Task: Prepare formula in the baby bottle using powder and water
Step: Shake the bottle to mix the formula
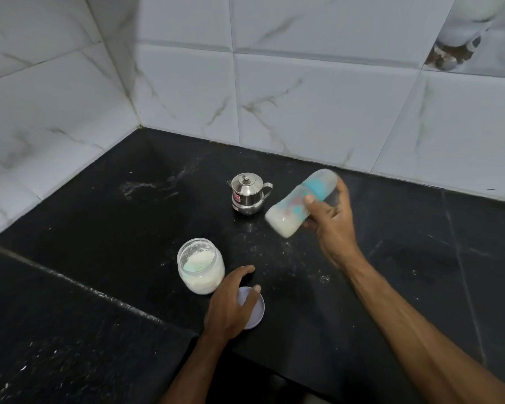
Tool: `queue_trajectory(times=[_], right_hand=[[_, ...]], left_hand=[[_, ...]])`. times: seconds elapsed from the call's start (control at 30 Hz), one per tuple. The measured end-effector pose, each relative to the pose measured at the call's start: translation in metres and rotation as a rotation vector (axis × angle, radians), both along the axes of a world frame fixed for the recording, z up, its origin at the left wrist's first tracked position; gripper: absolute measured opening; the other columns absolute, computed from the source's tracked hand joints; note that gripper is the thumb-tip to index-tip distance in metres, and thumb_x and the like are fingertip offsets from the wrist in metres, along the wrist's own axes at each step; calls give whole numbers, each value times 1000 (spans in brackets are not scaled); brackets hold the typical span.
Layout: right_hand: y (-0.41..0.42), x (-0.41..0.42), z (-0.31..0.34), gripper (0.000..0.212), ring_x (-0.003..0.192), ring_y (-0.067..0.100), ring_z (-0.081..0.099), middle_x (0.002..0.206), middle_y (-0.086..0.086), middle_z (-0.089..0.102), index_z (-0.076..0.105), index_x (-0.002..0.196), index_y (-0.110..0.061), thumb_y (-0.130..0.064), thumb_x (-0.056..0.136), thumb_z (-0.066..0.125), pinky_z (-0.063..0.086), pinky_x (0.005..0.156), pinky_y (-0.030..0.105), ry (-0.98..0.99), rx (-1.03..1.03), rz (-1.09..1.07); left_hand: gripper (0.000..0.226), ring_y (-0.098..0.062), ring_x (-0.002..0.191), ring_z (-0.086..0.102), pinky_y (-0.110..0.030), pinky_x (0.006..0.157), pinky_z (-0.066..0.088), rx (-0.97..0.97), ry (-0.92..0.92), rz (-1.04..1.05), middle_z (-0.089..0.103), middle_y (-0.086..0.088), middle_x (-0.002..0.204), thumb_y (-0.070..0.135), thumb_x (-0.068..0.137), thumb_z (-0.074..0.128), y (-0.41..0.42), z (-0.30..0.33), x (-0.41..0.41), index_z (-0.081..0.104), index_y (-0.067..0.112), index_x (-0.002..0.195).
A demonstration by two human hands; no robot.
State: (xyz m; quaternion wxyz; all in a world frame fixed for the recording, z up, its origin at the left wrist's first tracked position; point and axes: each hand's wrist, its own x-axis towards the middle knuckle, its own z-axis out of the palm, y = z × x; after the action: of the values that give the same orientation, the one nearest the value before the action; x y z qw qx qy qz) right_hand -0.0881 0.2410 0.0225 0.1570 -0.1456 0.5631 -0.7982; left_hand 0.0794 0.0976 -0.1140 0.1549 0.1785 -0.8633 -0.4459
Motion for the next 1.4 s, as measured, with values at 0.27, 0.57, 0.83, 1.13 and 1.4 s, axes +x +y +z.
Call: queue_trajectory(times=[0.27,0.57,0.83,1.13,1.4], right_hand=[[2,18,-9,79,102,27,70,117,14,67,28,144,-27,-9,81,71,59,77,37,129,206,314],[3,23,-10,81,104,27,69,118,14,67,27,145,-29,-3,82,70,58,82,41,159,267,433],[1,17,-4,77,101,29,70,112,12,70,26,146,-26,-10,83,67,59,77,43,69,120,243],[2,4,-3,77,94,19,70,102,-1,72,26,146,-23,-17,82,67,58,69,34,18,13,25],[3,13,-5,84,105,24,69,114,2,70,22,147,-23,5,83,67,57,80,30,173,224,367]], left_hand=[[42,14,117,46,-2,93,31,1,-21,18,54,29,123,53,86,55,-1,-1,-1,54,34,123],[54,4,114,53,-12,96,38,10,-10,19,58,20,125,58,84,52,1,0,-1,56,26,128],[54,4,119,50,-15,100,39,-2,-7,14,57,20,128,57,86,51,0,-2,0,55,28,130],[45,10,120,47,-12,101,36,3,7,14,55,24,128,51,87,54,0,1,0,56,30,127],[49,4,119,50,-15,100,38,-10,-8,11,56,18,130,51,87,55,0,1,-1,55,26,130]])
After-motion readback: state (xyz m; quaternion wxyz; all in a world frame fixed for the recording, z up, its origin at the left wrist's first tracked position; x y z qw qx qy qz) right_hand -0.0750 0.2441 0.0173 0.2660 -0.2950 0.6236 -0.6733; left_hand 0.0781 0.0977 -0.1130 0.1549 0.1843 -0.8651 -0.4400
